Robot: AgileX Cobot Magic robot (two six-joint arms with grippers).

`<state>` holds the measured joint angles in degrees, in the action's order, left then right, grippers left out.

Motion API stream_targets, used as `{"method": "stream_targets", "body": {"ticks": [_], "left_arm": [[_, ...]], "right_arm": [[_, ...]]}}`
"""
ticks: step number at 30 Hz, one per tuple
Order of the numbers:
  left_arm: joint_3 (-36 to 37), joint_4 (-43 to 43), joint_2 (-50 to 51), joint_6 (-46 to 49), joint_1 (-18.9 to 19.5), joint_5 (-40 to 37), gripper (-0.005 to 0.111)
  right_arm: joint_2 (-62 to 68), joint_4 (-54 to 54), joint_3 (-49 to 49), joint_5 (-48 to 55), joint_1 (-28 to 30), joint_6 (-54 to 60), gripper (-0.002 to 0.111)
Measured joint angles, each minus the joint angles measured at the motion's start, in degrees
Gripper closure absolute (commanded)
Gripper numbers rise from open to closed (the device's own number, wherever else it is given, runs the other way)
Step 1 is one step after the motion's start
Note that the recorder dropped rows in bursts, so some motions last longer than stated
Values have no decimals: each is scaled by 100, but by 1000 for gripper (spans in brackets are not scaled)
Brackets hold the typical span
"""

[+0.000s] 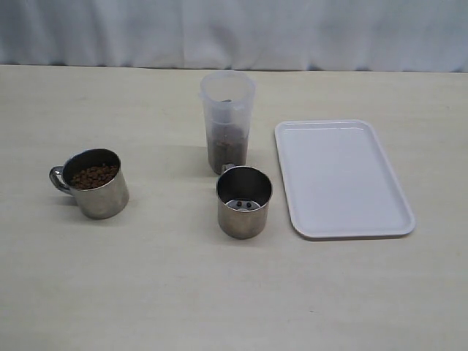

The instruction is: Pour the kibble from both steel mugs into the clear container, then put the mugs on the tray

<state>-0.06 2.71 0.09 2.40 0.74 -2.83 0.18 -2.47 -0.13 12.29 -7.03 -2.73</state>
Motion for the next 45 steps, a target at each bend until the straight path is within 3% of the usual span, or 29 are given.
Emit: {"method": "stream_targets", "body": {"ticks": [2, 5, 8, 11, 13, 15, 17, 20, 21, 24, 29, 35, 45], "left_arm": [[0, 14, 0, -316, 0, 518, 107], [0, 299, 76, -807, 0, 617, 107], [0, 486, 965, -1507, -312, 762, 107], [0, 1574, 3182, -2043, -1331, 1702, 107], [-29, 2022, 4937, -2080, -1682, 2346, 107], [-291, 2284, 6454, -2116, -1740, 2643, 105], [-674, 2941, 7689, -2128, -1740, 3003, 92], [-1192, 3395, 8937, -2166, -1731, 3158, 49], [-1303, 3418, 9102, -2166, -1670, 3158, 32], [-1454, 3400, 9300, -2194, -1469, 3158, 20], [-1457, 3230, 9319, -2207, -1198, 3174, 19], [-1457, 2884, 9323, -1849, -858, 3715, 19], [-1908, 2795, 10269, -964, -812, 4228, 19]], "right_arm": [[0, 0, 0, 0, 0, 0, 104], [0, 0, 0, 0, 0, 0, 104], [0, 0, 0, 0, 0, 0, 104], [0, 0, 0, 0, 0, 0, 104], [0, 0, 0, 0, 0, 0, 104], [0, 0, 0, 0, 0, 0, 104], [0, 0, 0, 0, 0, 0, 104], [0, 0, 0, 0, 0, 3, 104], [0, 0, 0, 0, 0, 3, 104], [0, 0, 0, 0, 0, 3, 104], [0, 0, 0, 0, 0, 3, 104], [0, 0, 0, 0, 0, 3, 104], [0, 0, 0, 0, 0, 3, 104]]}}
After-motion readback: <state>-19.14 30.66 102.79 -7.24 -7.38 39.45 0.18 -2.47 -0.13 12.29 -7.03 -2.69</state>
